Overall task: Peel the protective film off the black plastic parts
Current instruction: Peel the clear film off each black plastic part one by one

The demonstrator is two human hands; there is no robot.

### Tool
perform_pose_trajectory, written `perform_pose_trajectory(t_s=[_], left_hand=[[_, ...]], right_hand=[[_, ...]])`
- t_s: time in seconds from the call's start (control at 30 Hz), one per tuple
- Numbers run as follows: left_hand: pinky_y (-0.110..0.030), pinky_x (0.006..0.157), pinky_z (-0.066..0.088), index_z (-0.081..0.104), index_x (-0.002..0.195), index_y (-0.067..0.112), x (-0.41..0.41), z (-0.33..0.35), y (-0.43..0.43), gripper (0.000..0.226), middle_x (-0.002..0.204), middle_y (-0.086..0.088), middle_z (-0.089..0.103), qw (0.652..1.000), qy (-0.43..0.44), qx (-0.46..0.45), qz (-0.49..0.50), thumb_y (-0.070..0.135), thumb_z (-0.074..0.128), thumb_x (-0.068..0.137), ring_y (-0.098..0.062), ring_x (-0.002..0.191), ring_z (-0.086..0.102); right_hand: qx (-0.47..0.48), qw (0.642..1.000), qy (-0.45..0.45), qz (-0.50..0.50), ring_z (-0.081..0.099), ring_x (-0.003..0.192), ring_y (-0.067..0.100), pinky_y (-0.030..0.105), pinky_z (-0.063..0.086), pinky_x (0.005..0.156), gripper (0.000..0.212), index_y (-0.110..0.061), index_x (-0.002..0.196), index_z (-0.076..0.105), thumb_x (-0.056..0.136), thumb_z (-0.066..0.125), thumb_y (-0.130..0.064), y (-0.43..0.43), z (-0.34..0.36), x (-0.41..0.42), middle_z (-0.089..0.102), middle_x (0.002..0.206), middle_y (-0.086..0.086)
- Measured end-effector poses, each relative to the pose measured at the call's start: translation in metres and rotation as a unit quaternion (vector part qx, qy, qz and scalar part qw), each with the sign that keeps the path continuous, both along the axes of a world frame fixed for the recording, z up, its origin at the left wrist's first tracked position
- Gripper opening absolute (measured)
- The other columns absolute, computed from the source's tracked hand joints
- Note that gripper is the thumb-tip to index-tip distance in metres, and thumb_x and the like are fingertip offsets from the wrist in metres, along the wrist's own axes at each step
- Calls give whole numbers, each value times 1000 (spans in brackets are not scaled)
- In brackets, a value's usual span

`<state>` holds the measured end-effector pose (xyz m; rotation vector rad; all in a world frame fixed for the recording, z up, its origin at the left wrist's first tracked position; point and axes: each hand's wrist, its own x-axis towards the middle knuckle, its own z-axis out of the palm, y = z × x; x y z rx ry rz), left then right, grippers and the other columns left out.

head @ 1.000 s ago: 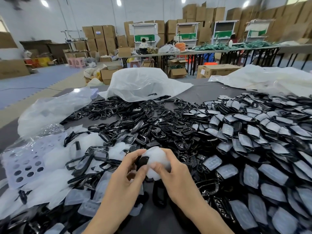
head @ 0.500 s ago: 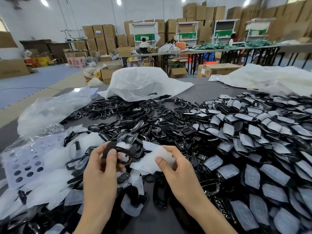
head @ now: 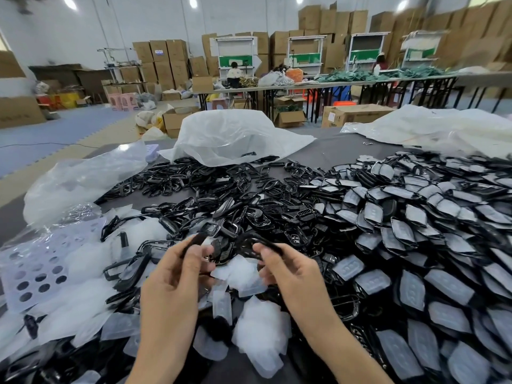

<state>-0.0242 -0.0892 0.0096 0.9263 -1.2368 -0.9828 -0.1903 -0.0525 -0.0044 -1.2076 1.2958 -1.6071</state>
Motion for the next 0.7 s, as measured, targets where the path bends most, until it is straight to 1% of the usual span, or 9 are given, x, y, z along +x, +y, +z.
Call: perform_pose_trajectory(t_s=[0.07,0.13,0.23,0.3,0.37,0.43,0.53,0.6,0.7], left_hand=[[-21,58,56,75,97,31,2,1,-1,20,91,-4,75,999,27,17,-20,38,58,89,-12,67,67],[-23,59,56,76,98,26,1,1,-1,24,93,-7,74,997,47,39,-51,38,58,87,-13,67,66],[-28,64,57,78,101,27,-2,0,0,28,96,-8,74,992,64,63,-92,38,58,85,-15,72,65],[-29,67,57,77,105,27,-1,-1,0,28,98,-9,74,989,73,72,-107,34,57,88,-15,75,65],[-27,70,58,77,107,29,-1,-2,0,24,97,-9,75,990,55,72,-112,23,57,95,-14,77,66],[-22,72,56,75,105,38,-2,-4,0,30,91,-5,76,993,-14,58,-104,14,58,96,-12,76,67],[-9,67,49,73,95,38,-7,-8,3,29,83,3,73,988,-132,11,-79,10,65,92,-6,72,66],[-9,69,47,65,92,36,-10,-11,7,28,86,12,70,967,-243,-50,-49,8,66,91,-1,79,64],[-14,73,46,52,105,46,-11,-15,11,32,102,25,61,925,-353,-129,-49,16,58,94,2,94,58]], right_hand=[[8,995,-94,-9,68,78,7,25,58,77,26,-30,90,79,77,71,-52,-2,2,-6,75,83,-4],[3,986,-167,-12,71,85,10,26,58,77,28,-25,80,78,71,73,-51,-4,3,-10,75,87,-3],[-3,964,-267,7,73,85,19,26,58,69,18,-19,76,78,75,73,-36,-4,10,-12,74,91,7],[12,958,-284,29,72,78,20,26,58,64,21,-8,85,76,81,70,-28,-4,12,-12,74,93,12],[34,960,-270,68,72,80,20,24,58,66,16,-7,89,77,92,63,-14,-3,12,-10,75,102,15],[53,962,-248,104,73,93,22,23,57,76,34,-15,88,80,99,52,-1,-1,10,-7,74,110,13],[70,958,-231,157,69,111,22,24,55,91,36,-14,98,79,99,47,3,1,10,-1,72,120,12],[81,951,-235,184,67,116,21,25,53,95,35,-9,104,78,100,45,3,3,11,3,71,122,13],[92,945,-249,189,67,117,23,25,55,92,33,-6,100,79,103,46,-5,5,12,5,73,118,13]])
